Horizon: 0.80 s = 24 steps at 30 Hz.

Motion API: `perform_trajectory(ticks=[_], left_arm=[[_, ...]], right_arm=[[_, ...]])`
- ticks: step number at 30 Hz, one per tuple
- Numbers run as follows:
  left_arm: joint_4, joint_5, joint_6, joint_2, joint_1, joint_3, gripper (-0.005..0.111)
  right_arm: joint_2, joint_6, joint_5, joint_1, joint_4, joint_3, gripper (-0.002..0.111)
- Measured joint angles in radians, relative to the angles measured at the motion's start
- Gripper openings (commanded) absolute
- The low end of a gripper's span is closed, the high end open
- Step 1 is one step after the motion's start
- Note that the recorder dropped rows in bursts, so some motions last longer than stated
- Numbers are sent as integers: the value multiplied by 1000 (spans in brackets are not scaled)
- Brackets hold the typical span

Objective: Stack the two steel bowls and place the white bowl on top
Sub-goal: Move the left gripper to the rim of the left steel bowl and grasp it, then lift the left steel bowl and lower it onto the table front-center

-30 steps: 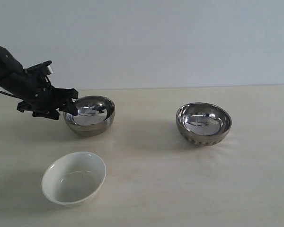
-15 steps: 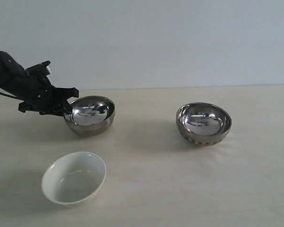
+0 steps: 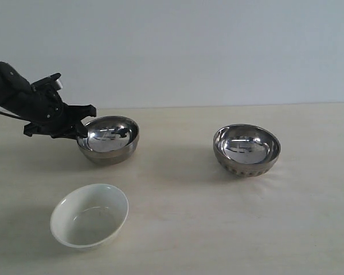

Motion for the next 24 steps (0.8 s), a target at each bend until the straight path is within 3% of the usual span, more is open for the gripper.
perform_trajectory(ticks=[8,15,24], left_arm=[[-1,-27,10,28,0,0,12],[-16,-29,33,28,0,0,4],[-16,48,39,-78,0,0,4]], right_arm=[[0,0,0,0,0,0,0],[0,0,0,0,0,0,0],[0,0,0,0,0,0,0]])
